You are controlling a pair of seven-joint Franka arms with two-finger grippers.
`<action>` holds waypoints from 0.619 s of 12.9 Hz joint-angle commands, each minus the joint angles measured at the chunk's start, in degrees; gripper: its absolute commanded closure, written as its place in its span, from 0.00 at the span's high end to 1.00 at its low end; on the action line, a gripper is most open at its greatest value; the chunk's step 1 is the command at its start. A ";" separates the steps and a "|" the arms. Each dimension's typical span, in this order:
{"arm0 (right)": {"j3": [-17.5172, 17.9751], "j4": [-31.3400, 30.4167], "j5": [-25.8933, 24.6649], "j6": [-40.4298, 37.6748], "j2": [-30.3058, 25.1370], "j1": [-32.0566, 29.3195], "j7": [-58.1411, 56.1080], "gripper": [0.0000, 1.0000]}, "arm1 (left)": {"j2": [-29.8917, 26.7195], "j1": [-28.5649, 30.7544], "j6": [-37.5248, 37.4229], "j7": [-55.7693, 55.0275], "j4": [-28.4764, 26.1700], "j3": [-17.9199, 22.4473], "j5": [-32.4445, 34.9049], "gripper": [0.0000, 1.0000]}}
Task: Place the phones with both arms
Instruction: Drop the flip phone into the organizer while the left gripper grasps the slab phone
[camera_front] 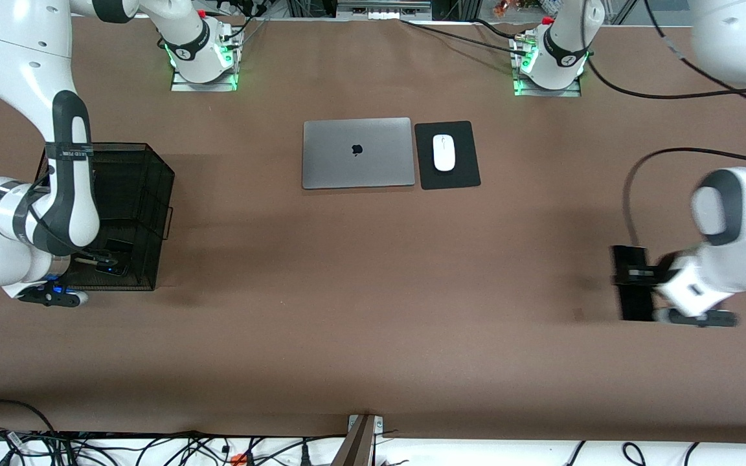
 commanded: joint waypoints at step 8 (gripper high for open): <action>-0.59 13.36 -2.27 -11.68 -4.02 0.74 -5.42 1.00 | 12.11 -27.65 11.06 -29.53 8.54 1.07 -10.27 0.21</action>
